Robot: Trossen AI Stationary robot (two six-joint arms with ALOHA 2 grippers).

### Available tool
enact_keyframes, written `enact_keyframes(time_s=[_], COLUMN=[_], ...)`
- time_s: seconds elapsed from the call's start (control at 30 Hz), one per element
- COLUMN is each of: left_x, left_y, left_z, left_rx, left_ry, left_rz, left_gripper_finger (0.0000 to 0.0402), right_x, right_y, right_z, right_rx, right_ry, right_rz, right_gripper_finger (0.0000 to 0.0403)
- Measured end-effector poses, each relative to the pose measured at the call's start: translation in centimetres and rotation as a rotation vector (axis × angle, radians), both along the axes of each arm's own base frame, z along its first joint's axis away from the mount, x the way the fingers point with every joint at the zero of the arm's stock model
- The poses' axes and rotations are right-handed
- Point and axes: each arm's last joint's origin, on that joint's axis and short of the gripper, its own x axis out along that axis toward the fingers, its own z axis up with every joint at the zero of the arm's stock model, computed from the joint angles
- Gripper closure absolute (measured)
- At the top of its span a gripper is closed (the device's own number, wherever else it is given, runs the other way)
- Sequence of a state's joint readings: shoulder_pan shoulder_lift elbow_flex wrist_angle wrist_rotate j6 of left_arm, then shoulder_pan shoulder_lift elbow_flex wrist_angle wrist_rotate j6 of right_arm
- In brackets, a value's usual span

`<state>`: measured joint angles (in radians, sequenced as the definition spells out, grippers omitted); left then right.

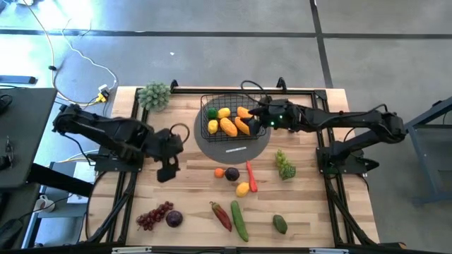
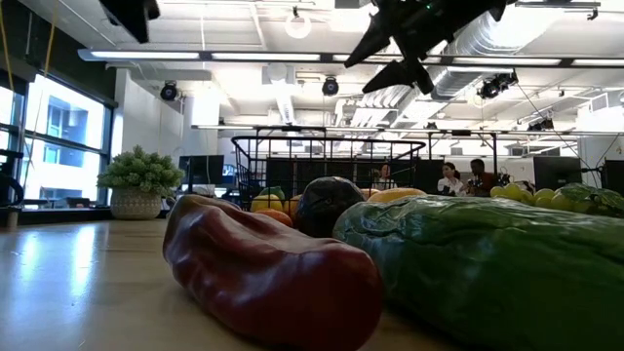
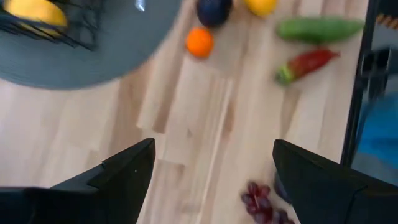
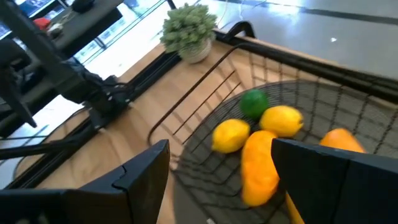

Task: Build produce basket
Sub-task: Put the plum into the black wire basket

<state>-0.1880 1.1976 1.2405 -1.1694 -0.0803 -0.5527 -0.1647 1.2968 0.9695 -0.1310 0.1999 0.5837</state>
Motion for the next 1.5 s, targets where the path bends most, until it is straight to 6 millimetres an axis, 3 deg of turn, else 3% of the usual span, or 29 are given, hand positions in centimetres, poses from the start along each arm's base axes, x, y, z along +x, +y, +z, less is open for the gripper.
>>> enact_keyframes(time_s=[0.33, 0.57, 1.07, 1.5], left_x=[-0.9, -1.4, 0.8, 2.3], left_y=[-4.8, -7.6, -11.9, -13.3], left_z=[-3.1, -5.4, -10.2, -13.5], left_rx=[-0.017, -0.019, -0.096, -0.108], left_ry=[0.015, 0.003, 0.084, 0.177], left_rz=[-0.170, -0.297, -0.428, -0.461], left_gripper_finger=[0.0087, 0.0087, 0.0087, 0.0087], right_x=[0.4, 0.4, 0.1, -0.2], right_y=[3.5, 5.0, 5.7, 5.6], right_z=[0.0, 0.0, -0.6, -1.0], right_rx=[0.015, 0.027, 0.043, 0.046], right_ry=[-0.014, -0.018, 0.048, 0.090], right_rz=[0.038, 0.041, 0.046, 0.042], right_gripper_finger=[0.0141, 0.0141, 0.0141, 0.0141])
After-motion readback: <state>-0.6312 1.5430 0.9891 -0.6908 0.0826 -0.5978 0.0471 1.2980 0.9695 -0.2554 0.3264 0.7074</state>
